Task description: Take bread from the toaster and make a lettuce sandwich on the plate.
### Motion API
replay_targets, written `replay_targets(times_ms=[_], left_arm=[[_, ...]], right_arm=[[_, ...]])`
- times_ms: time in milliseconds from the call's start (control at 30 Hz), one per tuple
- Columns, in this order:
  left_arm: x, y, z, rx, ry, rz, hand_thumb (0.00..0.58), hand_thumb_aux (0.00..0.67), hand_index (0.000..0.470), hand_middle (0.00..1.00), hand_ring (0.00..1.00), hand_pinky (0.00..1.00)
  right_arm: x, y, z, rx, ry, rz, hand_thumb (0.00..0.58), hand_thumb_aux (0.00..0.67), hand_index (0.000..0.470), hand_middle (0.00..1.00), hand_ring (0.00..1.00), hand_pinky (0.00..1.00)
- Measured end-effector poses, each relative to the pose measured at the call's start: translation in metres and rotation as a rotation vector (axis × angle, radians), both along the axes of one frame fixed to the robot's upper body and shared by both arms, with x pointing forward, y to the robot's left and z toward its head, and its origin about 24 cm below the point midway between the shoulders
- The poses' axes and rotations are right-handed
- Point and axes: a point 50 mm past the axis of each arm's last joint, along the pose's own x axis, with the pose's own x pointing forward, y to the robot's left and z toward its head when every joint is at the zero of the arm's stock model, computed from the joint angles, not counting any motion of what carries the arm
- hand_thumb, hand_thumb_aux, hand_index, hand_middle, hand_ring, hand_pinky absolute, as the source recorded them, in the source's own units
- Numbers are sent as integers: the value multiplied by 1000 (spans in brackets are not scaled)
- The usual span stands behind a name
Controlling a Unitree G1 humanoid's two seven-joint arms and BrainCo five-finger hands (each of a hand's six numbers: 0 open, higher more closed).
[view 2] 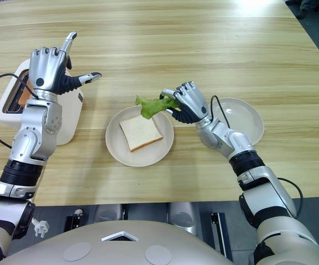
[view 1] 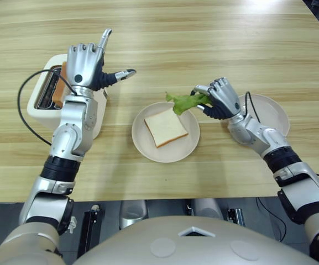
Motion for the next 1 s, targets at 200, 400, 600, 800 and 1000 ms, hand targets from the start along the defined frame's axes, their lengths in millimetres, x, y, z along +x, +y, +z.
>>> replay_targets(times_ms=[200, 400, 600, 800, 1000], left_arm=[[-29, 13, 39, -64, -181, 11, 0, 0, 0, 0, 0, 0], [-57, 44, 57, -61, -242, 132, 0, 0, 0, 0, 0, 0], [-72, 84, 62, -17, -201, 280, 0, 0, 0, 0, 0, 0], [-72, 124, -12, -11, 219, 436, 0, 0, 0, 0, 0, 0], [-75, 131, -37, -25, 344, 455, 0, 0, 0, 0, 0, 0]], right_arm=[[13, 31, -14, -107, 66, 54, 580, 670, 460, 1000, 1000, 1000], [20, 47, -35, -235, 156, 58, 580, 670, 460, 1000, 1000, 1000], [18, 48, -62, -402, 303, 45, 580, 670, 460, 1000, 1000, 1000], [17, 44, -65, -444, 369, 65, 580, 670, 460, 1000, 1000, 1000], [17, 36, -62, -468, 393, 86, 285, 192, 132, 914, 914, 914]])
